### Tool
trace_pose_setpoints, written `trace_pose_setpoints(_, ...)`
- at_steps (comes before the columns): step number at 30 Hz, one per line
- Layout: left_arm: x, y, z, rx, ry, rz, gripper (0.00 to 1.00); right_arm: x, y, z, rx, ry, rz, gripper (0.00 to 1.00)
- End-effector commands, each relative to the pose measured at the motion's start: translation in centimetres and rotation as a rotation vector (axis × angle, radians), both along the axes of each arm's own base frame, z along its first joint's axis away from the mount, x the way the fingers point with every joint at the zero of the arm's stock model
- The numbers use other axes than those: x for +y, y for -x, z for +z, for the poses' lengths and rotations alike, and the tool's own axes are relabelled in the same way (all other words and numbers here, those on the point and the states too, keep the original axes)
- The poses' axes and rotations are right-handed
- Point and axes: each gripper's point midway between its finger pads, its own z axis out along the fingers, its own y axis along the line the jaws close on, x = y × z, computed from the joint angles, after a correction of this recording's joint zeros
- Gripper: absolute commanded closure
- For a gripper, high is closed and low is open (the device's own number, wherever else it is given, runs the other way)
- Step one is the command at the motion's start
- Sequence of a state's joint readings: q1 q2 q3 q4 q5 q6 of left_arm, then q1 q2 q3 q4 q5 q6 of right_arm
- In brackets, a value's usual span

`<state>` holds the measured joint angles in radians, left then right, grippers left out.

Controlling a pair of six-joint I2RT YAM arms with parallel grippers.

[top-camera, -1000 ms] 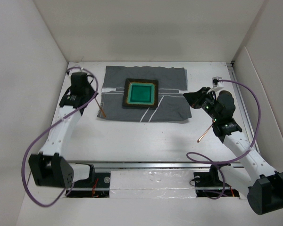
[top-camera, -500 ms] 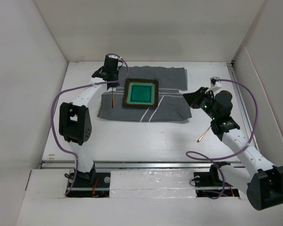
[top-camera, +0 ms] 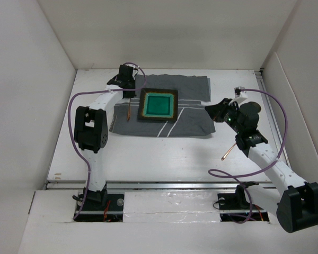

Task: Set the dinner table for one person

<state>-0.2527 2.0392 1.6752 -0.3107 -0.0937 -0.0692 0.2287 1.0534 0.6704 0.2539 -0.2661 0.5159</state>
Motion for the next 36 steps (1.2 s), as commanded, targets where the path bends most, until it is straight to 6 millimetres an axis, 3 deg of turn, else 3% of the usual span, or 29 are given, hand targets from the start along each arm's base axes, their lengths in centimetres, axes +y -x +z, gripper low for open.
trace_pose_setpoints(1,-0.4,-1.9,1.9,-0.057,0.047,0.011,1.00,-0.1,-0.4,1.1,-0.050,0.012,-0.009,0.86)
trace_pose_setpoints(7,0.3,-2.8,-1.8,0.015,0.093,0.065,1.00,0.2,-0.5,0.8,-0.042,0.017,-0.003,0.86)
trace_pose_setpoints(16,1.3,-2.6,-4.1,0.060,0.021,0.063,1.00,0.4,-0.5,0.6,-0.036,0.020,0.002,0.86)
trace_pose_setpoints(27,0.9,-3.0,-5.1,0.064,0.003,0.057,1.00,0.9,-0.7,0.4,-0.031,0.031,0.005,0.86)
trace_pose_setpoints(31,0.5,-3.4,-4.5,0.051,0.024,0.056,0.88,1.0,-0.7,0.6,-0.035,0.036,0.001,0.86)
trace_pose_setpoints(36,0.6,-3.7,-3.9,0.043,0.028,0.072,0.86,1.1,-0.7,0.5,-0.035,0.039,0.004,0.86)
